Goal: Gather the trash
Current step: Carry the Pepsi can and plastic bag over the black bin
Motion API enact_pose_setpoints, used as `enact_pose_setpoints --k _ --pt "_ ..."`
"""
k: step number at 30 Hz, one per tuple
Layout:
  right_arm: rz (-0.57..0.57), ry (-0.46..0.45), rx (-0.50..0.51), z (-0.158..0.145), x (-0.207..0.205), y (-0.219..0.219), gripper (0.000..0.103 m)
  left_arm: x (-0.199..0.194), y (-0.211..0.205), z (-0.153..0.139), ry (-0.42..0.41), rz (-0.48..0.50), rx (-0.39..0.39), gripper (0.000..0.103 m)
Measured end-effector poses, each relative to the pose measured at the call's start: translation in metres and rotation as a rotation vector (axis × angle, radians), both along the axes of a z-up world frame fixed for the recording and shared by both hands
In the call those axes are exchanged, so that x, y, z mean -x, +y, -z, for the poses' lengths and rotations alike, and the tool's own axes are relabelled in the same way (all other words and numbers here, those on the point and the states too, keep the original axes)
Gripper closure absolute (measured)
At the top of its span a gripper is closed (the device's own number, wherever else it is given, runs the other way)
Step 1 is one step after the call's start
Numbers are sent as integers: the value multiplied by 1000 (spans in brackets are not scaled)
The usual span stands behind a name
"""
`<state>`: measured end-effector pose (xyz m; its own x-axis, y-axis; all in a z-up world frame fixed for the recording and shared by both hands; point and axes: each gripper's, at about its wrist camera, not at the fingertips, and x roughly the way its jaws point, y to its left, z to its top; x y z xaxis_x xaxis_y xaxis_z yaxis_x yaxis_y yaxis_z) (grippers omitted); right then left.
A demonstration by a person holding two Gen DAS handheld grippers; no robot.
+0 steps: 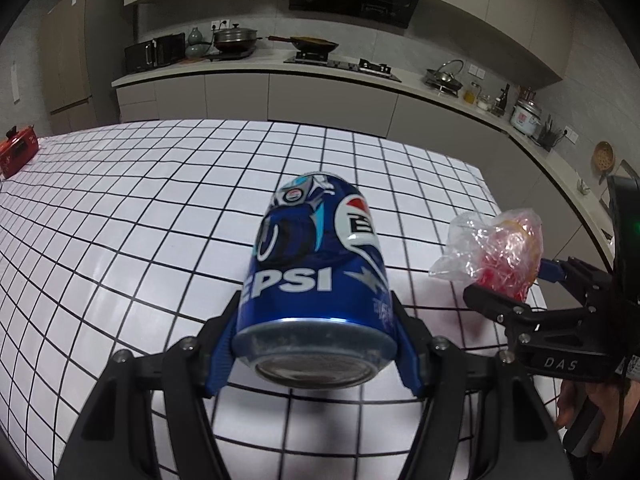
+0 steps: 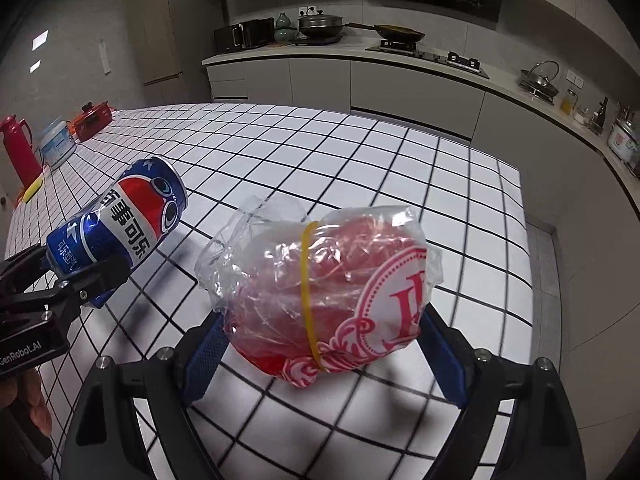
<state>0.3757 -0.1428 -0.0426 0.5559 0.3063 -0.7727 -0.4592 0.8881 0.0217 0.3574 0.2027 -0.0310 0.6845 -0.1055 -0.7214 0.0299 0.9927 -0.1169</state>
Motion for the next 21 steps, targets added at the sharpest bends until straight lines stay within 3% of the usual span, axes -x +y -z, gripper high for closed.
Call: enact_pose_setpoints --k 21 --pt "86 -39 -29 -26 63 -135 13 61 -105 -22 -46 101 -2 36"
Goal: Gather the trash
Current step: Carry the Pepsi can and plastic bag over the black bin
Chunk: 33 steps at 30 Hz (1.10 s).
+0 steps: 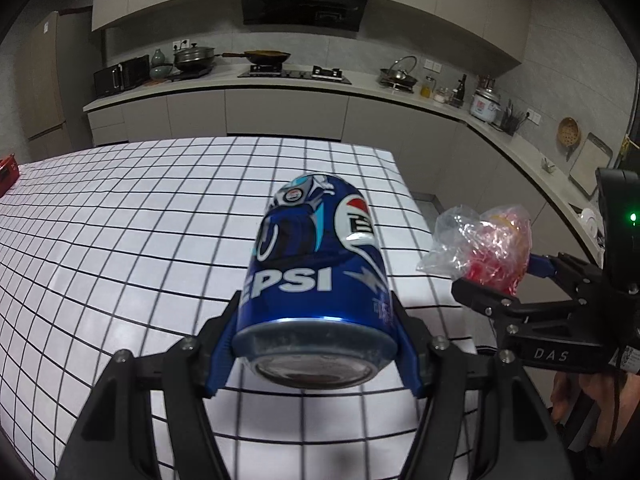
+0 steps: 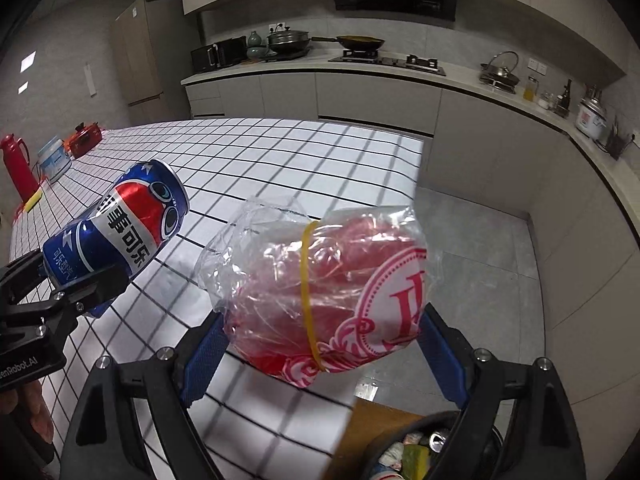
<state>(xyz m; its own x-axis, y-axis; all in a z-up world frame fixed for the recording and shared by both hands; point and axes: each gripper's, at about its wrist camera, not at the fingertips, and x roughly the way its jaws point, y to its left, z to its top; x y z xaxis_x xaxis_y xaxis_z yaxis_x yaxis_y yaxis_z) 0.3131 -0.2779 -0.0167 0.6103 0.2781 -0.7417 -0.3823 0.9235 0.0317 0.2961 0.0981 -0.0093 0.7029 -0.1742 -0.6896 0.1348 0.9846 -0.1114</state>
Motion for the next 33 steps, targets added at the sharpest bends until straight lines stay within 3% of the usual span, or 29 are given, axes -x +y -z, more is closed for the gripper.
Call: enact_pose_setpoints --k 19,33 --pt "139 -16 12 -7 55 -155 13 49 -116 -3 -16 152 15 37" --pt "213 49 53 31 88 -263 13 82 -208 41 61 234 32 36"
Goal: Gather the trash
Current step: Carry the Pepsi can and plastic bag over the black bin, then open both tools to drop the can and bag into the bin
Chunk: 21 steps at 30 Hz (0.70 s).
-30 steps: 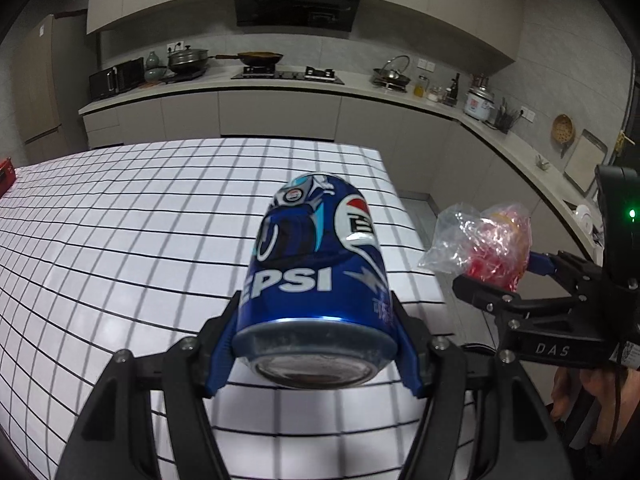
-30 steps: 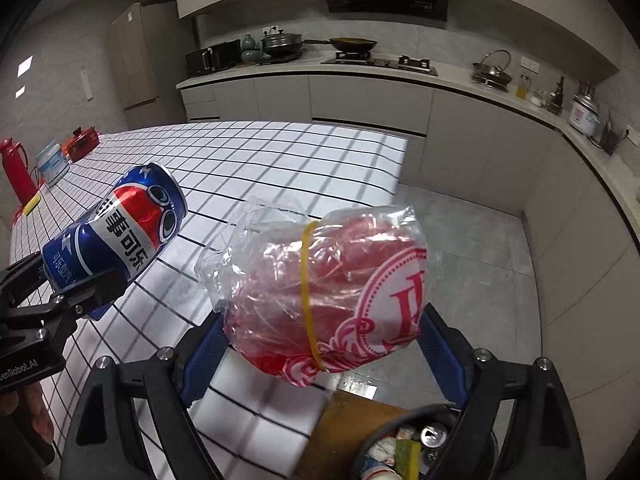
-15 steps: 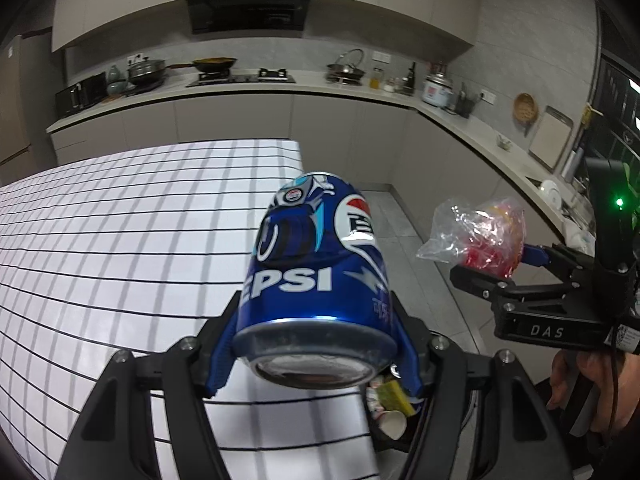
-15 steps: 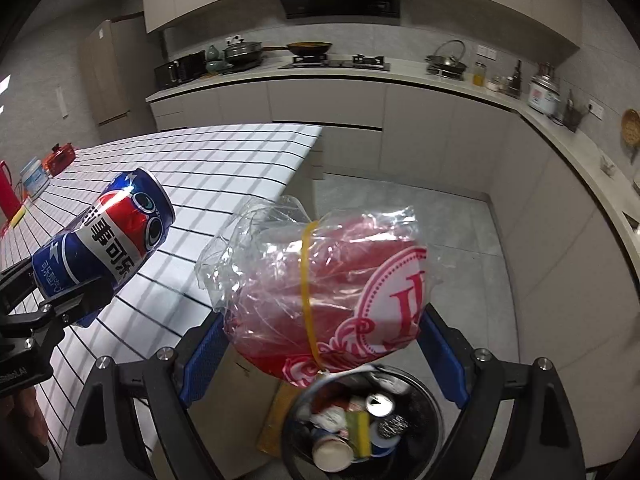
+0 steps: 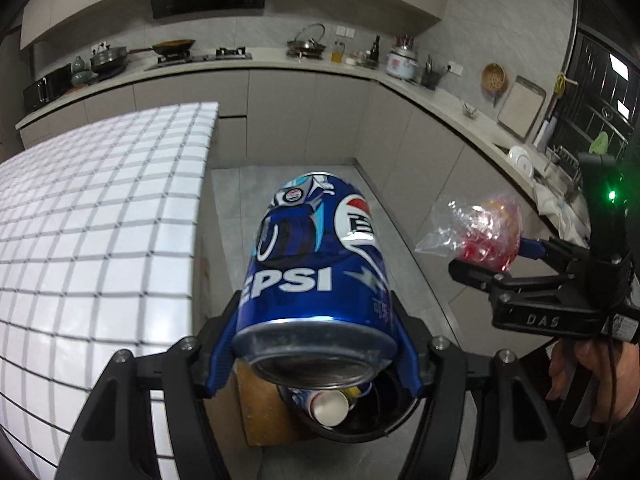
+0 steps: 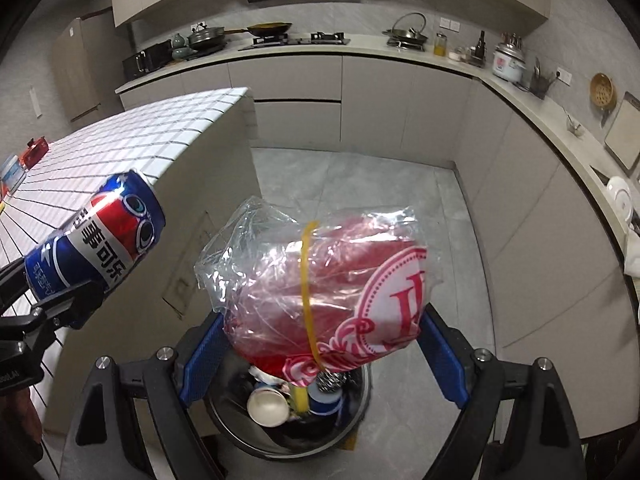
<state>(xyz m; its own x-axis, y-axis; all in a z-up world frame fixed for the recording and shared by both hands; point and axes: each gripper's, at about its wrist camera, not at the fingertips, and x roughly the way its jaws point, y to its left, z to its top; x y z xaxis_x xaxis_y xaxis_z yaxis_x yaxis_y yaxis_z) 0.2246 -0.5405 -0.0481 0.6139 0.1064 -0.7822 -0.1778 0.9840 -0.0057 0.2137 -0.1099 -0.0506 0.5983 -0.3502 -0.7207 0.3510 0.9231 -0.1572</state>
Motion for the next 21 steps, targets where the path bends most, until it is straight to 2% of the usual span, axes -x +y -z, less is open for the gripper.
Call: enact_pose_setpoints --k 8,13,19,21 --pt "-19 64 8 41 6 -20 13 16 -28 41 80 11 -27 37" --pt "-63 107 37 72 8 -20 13 20 -31 67 142 1 -29 37" --pt "-184 153 91 109 10 -5 13 26 -36 99 221 8 -66 36" --pt "-246 169 139 125 12 3 13 29 -38 107 236 8 -81 36"
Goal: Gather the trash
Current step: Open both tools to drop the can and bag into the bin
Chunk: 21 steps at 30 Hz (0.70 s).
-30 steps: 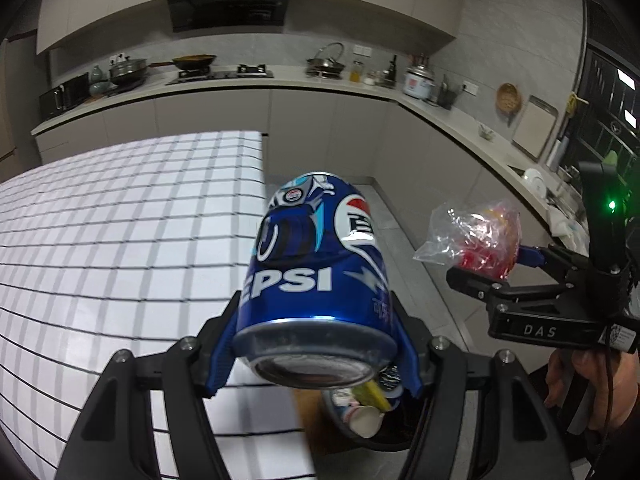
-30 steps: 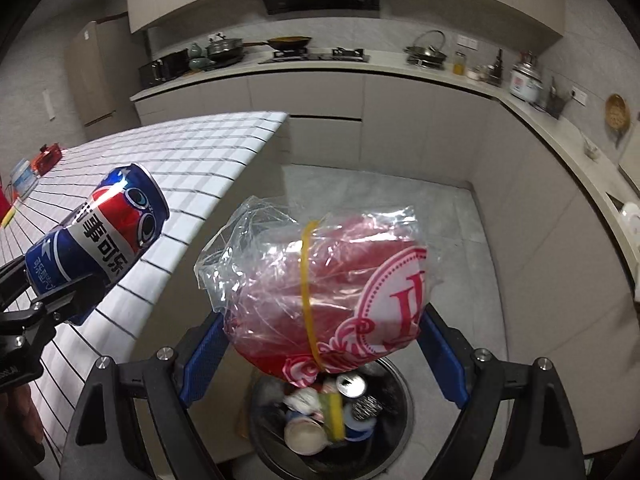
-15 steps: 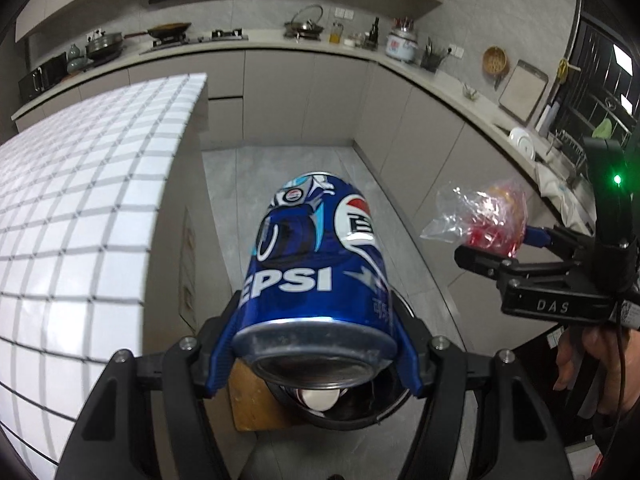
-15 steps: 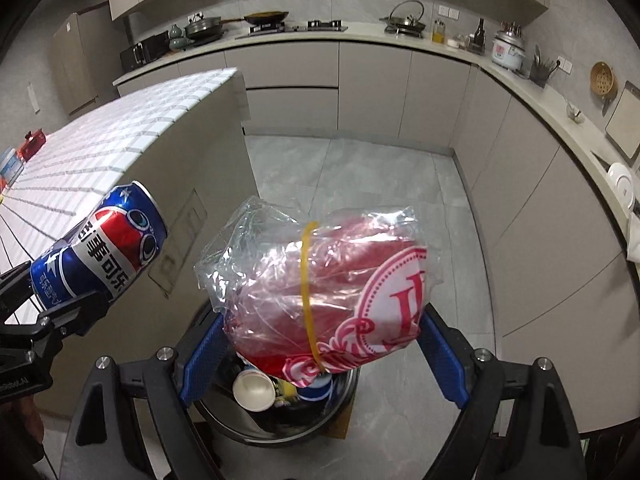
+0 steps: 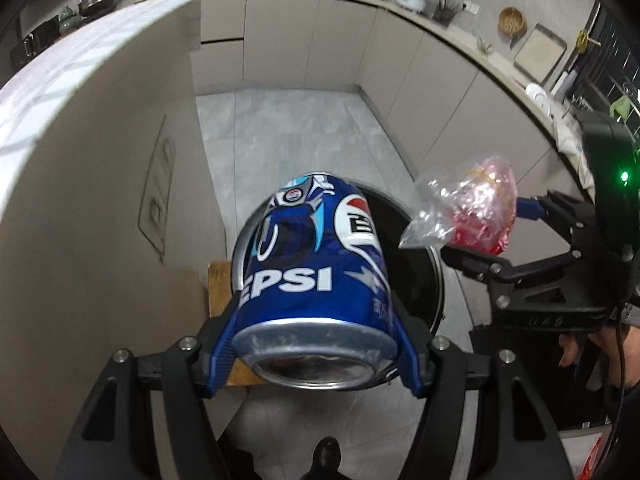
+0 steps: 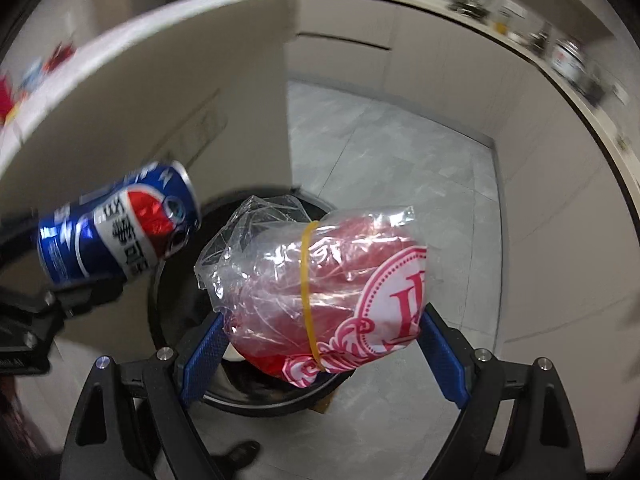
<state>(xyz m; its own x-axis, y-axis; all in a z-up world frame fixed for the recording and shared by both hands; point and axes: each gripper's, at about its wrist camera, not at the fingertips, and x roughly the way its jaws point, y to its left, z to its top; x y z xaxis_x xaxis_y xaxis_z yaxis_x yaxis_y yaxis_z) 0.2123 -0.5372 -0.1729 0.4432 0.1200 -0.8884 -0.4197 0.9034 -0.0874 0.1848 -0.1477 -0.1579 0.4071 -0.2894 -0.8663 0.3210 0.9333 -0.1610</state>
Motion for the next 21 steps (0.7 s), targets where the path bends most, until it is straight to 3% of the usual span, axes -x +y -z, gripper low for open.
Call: enact_pose_setpoints --k 7,10,11,12,14,21 --pt "-147 20 72 32 2 14 13 -4 0 13 47 -18 6 36" --pt "-212 12 75 39 1 23 11 -10 -7 18 84 18 33 35" --pt "-246 -4 84 43 1 26 8 -12 -9 21 79 16 -3 30" --pt "-256 -10 128 50 1 28 1 -13 -8 23 69 -3 -42 17" --pt "-246 21 141 55 -1 24 0 -14 0 16 43 -59 -11 7" --pt "-209 3 109 45 -7 7 0 -13 5 5 12 -65 -37 7"
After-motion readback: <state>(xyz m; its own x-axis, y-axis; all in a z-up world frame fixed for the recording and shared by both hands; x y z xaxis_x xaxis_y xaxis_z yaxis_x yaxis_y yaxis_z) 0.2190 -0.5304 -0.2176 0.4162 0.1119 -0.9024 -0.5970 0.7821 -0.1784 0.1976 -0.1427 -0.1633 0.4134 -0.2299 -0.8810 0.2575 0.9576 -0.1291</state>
